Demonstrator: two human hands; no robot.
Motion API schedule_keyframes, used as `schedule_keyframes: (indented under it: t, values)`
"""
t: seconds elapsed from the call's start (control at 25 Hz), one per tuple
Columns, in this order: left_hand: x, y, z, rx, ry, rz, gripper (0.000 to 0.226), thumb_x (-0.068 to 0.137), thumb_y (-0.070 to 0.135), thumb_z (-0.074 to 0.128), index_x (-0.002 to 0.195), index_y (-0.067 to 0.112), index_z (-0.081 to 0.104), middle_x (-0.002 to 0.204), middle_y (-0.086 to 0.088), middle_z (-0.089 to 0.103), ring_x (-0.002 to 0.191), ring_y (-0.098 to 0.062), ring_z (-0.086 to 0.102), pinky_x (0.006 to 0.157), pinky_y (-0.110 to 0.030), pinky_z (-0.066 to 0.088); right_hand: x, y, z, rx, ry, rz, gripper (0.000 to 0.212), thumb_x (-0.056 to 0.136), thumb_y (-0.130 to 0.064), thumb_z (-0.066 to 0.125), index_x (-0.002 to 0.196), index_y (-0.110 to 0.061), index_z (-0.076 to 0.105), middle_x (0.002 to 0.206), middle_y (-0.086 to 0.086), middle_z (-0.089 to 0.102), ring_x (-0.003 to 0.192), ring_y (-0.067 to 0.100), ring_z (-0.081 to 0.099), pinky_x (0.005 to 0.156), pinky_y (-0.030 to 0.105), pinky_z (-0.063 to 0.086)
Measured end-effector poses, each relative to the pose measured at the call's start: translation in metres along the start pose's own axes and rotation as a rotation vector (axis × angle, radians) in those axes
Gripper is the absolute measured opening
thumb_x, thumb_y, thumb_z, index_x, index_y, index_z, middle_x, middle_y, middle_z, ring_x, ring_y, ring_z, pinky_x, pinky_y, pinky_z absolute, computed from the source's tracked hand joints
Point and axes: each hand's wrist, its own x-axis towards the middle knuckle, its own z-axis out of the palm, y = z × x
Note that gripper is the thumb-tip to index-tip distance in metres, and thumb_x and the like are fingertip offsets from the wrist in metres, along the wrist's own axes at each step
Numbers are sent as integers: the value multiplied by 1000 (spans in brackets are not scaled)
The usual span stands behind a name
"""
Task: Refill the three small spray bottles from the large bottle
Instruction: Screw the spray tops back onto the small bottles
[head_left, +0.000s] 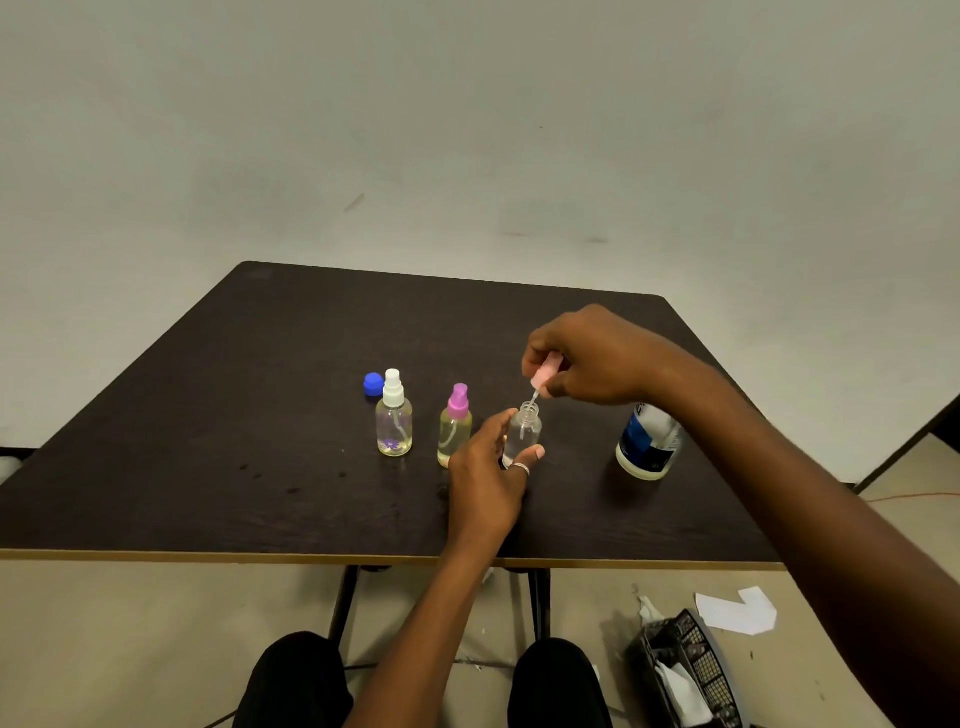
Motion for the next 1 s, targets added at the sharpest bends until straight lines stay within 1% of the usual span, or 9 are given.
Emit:
schedule_keyframes:
  t: [0.2, 0.28, 0.36, 0.48, 0.64, 0.72, 0.84, 0.92, 1.0]
  values:
    - [0, 0, -1, 13, -11, -22, 51, 83, 25, 78, 130, 27, 59, 113, 18, 66, 103, 8, 61, 85, -8, 47, 5, -1, 22, -20, -25, -1, 24, 82, -12, 72, 104, -19, 68, 94, -9, 61, 83, 7, 57, 66, 16, 39]
    - [0, 1, -2, 14, -19, -37, 52, 83, 26, 78, 131, 28, 58, 111, 21, 63, 101, 10, 59, 83, -7, 45, 6, 0, 28, -21, -30, -9, 22, 81, -11, 72, 101, -20, 69, 90, -10, 60, 80, 7, 57, 66, 16, 40]
    - [0, 0, -1, 3, -25, -39, 51, 83, 26, 78, 131, 28, 59, 112, 20, 65, 102, 8, 61, 84, -9, 47, 7, 1, 31, -19, -27, -13, 22, 80, -9, 72, 99, -21, 69, 89, -10, 62, 80, 7, 58, 68, 19, 43]
    - [1, -1, -1, -13, -23, -39, 50, 84, 25, 78, 130, 28, 59, 114, 15, 68, 104, 2, 64, 89, -18, 53, 9, 2, 33, -29, -23, -26, 23, 79, -8, 72, 98, -21, 71, 92, -8, 66, 80, 7, 59, 70, 20, 45]
    - [1, -3, 0, -5, -18, -29, 49, 83, 25, 78, 128, 31, 59, 112, 15, 69, 103, 2, 64, 89, -21, 55, 11, 1, 35, -49, -36, -46, 24, 80, -7, 71, 101, -19, 72, 97, -5, 70, 83, 9, 62, 75, 24, 51]
    - [1, -3, 0, 3, -24, -28, 49, 84, 26, 78, 128, 31, 59, 113, 15, 69, 104, 0, 64, 89, -23, 55, 12, 0, 35, -54, -46, -33, 23, 82, -10, 72, 103, -18, 72, 98, -4, 70, 84, 9, 62, 77, 24, 52]
    - [1, -3, -1, 8, -26, -22, 49, 84, 26, 78, 129, 32, 59, 114, 15, 68, 106, 1, 63, 90, -22, 54, 13, -1, 35, -86, -52, 5, 21, 84, -19, 73, 104, -16, 71, 97, -3, 69, 83, 9, 62, 70, 19, 46]
    - [1, -1, -1, 24, -21, -18, 48, 84, 25, 78, 128, 31, 60, 108, 15, 68, 101, 0, 63, 87, -20, 54, 15, -1, 36, -116, -44, 35, 19, 85, -28, 72, 99, -15, 71, 88, -2, 67, 75, 9, 60, 62, 17, 40]
    - [0, 0, -2, 37, -17, -3, 46, 84, 26, 78, 126, 30, 61, 96, 16, 65, 91, -1, 62, 80, -18, 53, 15, -2, 38, -146, -28, 81, 25, 87, -39, 68, 86, -14, 70, 76, -2, 64, 66, 10, 59, 55, 18, 38]
